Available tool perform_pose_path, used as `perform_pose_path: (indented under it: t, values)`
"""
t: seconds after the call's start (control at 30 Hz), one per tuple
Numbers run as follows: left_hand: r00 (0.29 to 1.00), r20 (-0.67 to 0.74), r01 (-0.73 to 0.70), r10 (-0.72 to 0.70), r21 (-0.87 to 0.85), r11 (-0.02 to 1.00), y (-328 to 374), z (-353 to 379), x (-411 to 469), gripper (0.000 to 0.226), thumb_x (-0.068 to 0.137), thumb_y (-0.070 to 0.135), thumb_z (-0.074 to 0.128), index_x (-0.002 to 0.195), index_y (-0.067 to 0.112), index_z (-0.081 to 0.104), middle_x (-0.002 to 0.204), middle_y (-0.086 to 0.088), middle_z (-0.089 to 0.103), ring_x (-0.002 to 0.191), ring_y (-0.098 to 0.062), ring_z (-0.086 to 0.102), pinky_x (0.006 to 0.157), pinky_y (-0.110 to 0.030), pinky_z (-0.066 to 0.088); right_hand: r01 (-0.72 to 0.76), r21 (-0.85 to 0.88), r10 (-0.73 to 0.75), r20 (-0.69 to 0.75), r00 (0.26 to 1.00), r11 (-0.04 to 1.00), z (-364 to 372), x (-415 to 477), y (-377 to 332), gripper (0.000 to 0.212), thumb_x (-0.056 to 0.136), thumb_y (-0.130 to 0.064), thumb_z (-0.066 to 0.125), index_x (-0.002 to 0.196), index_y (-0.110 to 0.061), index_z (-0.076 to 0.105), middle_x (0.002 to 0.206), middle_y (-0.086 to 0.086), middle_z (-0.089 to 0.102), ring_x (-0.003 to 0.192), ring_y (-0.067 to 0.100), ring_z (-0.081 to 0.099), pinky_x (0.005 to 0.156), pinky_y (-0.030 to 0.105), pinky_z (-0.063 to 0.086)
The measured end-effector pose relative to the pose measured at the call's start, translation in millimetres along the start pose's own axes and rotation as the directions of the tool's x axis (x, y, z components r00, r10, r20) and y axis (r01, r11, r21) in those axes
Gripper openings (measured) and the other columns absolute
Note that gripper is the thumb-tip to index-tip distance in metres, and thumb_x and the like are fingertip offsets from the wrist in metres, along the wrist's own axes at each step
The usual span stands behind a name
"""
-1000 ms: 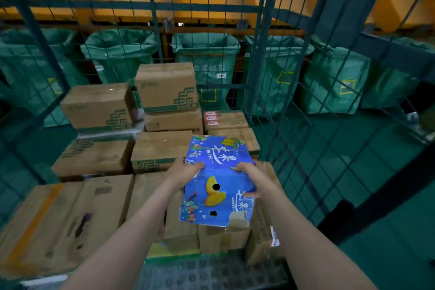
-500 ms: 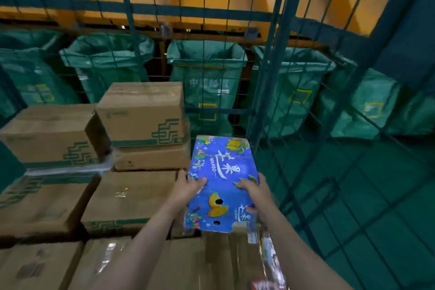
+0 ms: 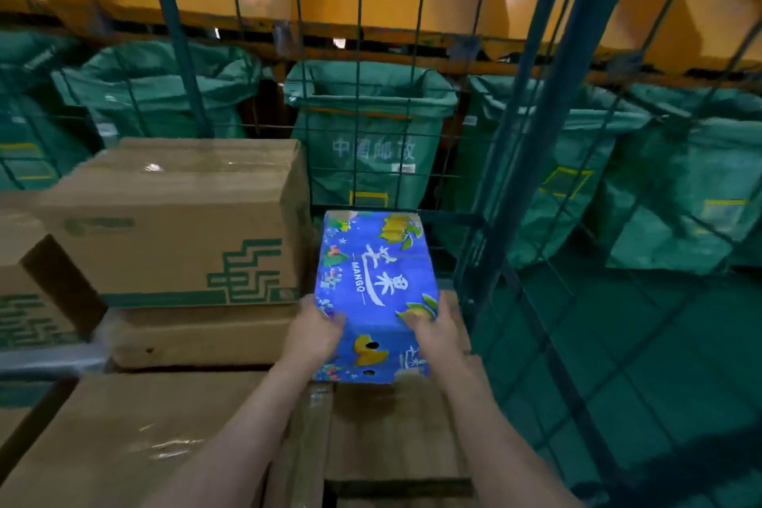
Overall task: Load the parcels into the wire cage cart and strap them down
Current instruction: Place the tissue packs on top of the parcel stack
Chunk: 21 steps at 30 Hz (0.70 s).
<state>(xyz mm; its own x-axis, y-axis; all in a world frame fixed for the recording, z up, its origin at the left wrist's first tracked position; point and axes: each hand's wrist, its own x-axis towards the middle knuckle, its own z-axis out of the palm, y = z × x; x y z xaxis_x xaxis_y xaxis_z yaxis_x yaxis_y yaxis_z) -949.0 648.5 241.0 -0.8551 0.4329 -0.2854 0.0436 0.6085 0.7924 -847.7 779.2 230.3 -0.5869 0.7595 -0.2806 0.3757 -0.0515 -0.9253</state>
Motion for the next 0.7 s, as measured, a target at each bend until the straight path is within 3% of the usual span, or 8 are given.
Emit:
perform_pose_path:
  t: [0.07, 0.13, 0.23, 0.33, 0.43, 0.5, 0.57, 0.7]
  values:
    - [0.994, 0.103, -0.062, 0.042, 0.2, 0.978, -10.5, 15.0, 11.6, 0.065, 0.097, 0.025, 0.048, 0.149, 0.015, 0.011, 0.134, -0.016, 0.049, 0.115, -0.033, 0.053, 0.087, -0.032, 0.042, 0.012, -0.21, -0.004, 0.038, 0.999, 0.978, 15.6, 20.7, 15.1, 0.066, 0.09, -0.016, 0.059, 0.147, -0.013, 0.027, 0.137, 0.007, 0.048, 0.118, 0.024, 0.05, 0.085, 0.025, 0.04]
    - [0.978, 0.205, -0.113, 0.029, 0.414, 0.903, -27.9, 30.2, 26.2, 0.075, 0.098, 0.037, 0.044, 0.151, 0.022, -0.007, 0.148, -0.022, 0.029, 0.13, -0.034, 0.04, 0.099, -0.035, 0.037, 0.01, -0.346, 0.006, 0.044, 0.999, 0.938, 33.3, 39.8, 35.7, 0.074, 0.089, -0.02, 0.06, 0.15, -0.016, 0.019, 0.148, 0.01, 0.035, 0.133, 0.024, 0.038, 0.098, 0.025, 0.034]
    - [0.979, 0.202, -0.143, 0.007, 0.669, 0.73, -36.7, 43.1, 36.8, 0.072, 0.095, 0.053, 0.039, 0.148, 0.039, -0.008, 0.156, -0.02, -0.005, 0.143, -0.039, 0.007, 0.115, -0.045, 0.015, 0.063, -0.381, -0.057, 0.026, 0.998, 0.923, 40.1, 54.9, 43.8, 0.074, 0.087, -0.019, 0.061, 0.15, -0.015, 0.023, 0.153, 0.009, 0.025, 0.143, 0.018, 0.017, 0.103, 0.018, 0.02]
    - [0.986, 0.134, -0.162, 0.095, 0.883, 0.44, -30.0, 52.2, 39.7, 0.07, 0.094, 0.058, 0.036, 0.149, 0.041, -0.005, 0.157, -0.018, 0.001, 0.141, -0.039, 0.014, 0.113, -0.047, 0.011, 0.134, -0.455, -0.118, 0.064, 0.991, 0.88, 39.0, 62.4, 45.3, 0.074, 0.088, -0.02, 0.061, 0.15, -0.012, 0.022, 0.154, 0.01, 0.025, 0.143, 0.02, 0.013, 0.104, 0.017, 0.016]
    - [0.945, 0.206, -0.249, 0.256, 0.957, 0.148, -20.9, 52.4, 49.9, 0.065, 0.1, 0.04, 0.034, 0.15, 0.033, -0.007, 0.154, -0.022, 0.008, 0.14, -0.037, 0.016, 0.11, -0.047, 0.017, 0.153, -0.563, -0.101, 0.123, 0.987, 0.812, 41.2, 63.2, 46.6, 0.073, 0.094, -0.027, 0.053, 0.152, -0.016, 0.011, 0.157, 0.017, 0.006, 0.144, 0.031, 0.007, 0.11, 0.028, 0.018]
    - [0.952, 0.224, -0.256, 0.21, 0.957, 0.138, -16.8, 55.0, 60.6, 0.071, 0.1, 0.037, 0.039, 0.149, 0.035, -0.012, 0.154, -0.023, 0.009, 0.138, -0.038, 0.022, 0.108, -0.047, 0.023, 0.171, -0.689, -0.088, 0.153, 0.984, 0.704, 43.5, 67.7, 47.6, 0.071, 0.098, -0.031, 0.045, 0.152, -0.017, 0.001, 0.154, 0.025, 0.001, 0.141, 0.04, 0.011, 0.111, 0.036, 0.019]
    - [0.968, 0.203, -0.234, 0.146, 0.943, 0.236, -17.7, 57.3, 67.2, 0.079, 0.097, 0.034, 0.046, 0.147, 0.038, -0.015, 0.155, -0.021, 0.006, 0.137, -0.038, 0.026, 0.103, -0.045, 0.033, 0.19, -0.79, -0.112, 0.153, 0.982, 0.582, 47.2, 70.3, 46.8, 0.071, 0.1, -0.032, 0.039, 0.152, -0.014, -0.005, 0.152, 0.028, -0.001, 0.136, 0.042, 0.016, 0.108, 0.037, 0.024]
    - [0.968, 0.208, -0.241, 0.137, 0.922, 0.303, -17.7, 53.6, 66.9, 0.087, 0.096, 0.014, 0.05, 0.146, 0.043, -0.016, 0.157, -0.016, 0.001, 0.14, -0.035, 0.025, 0.089, -0.035, 0.043, 0.142, -0.869, -0.087, 0.113, 0.99, 0.475, 57.6, 69.8, 48.6, 0.068, 0.101, -0.033, 0.034, 0.152, -0.015, -0.007, 0.154, 0.023, -0.008, 0.135, 0.041, 0.019, 0.101, 0.036, 0.035]
